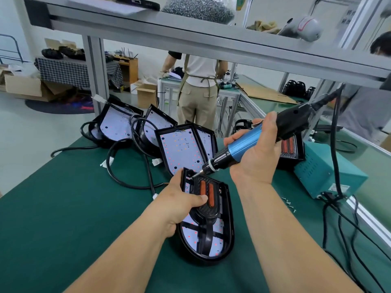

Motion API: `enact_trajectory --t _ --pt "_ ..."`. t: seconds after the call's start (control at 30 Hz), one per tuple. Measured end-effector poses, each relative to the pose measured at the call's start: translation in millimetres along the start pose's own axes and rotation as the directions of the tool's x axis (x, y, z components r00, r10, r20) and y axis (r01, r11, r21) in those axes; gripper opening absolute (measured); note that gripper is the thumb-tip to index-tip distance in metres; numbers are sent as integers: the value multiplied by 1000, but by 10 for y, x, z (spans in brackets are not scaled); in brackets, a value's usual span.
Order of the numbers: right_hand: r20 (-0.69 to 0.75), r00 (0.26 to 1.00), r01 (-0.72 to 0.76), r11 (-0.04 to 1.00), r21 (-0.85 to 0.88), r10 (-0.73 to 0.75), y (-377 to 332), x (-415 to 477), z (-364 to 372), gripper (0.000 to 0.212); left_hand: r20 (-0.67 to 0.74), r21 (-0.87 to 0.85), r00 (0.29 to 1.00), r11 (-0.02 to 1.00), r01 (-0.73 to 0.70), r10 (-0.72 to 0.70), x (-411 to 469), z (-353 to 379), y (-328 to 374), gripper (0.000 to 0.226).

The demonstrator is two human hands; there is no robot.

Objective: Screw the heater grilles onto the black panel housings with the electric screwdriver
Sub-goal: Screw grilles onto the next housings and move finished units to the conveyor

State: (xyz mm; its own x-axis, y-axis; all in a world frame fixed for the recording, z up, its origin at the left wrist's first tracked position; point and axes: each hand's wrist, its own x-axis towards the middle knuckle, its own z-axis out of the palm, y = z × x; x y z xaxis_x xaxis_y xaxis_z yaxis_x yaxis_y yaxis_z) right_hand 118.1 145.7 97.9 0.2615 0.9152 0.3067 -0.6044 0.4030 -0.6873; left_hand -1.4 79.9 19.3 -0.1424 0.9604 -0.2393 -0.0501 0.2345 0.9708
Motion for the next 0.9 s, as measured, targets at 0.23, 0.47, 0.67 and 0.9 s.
enact_trajectory --t 0.23,0.47,0.67,0.9 --pt "71 997 15 1000 -4 -15 -6 1 48 37 0 17 1000 1000 12 -12 31 -8 -13 83" --pt "75 997 6 1000 -11 -5 -1 -8 42 41 15 14 1000 1000 25 -25 30 -8 0 93" --pt "77 997 -15 1000 17 14 7 -23 46 53 21 44 1000 999 -4 3 26 -13 -8 78" --pt "97 995 24 999 -26 -22 16 -81 97 54 22 59 1000 998 -9 7 38 -3 -21 53"
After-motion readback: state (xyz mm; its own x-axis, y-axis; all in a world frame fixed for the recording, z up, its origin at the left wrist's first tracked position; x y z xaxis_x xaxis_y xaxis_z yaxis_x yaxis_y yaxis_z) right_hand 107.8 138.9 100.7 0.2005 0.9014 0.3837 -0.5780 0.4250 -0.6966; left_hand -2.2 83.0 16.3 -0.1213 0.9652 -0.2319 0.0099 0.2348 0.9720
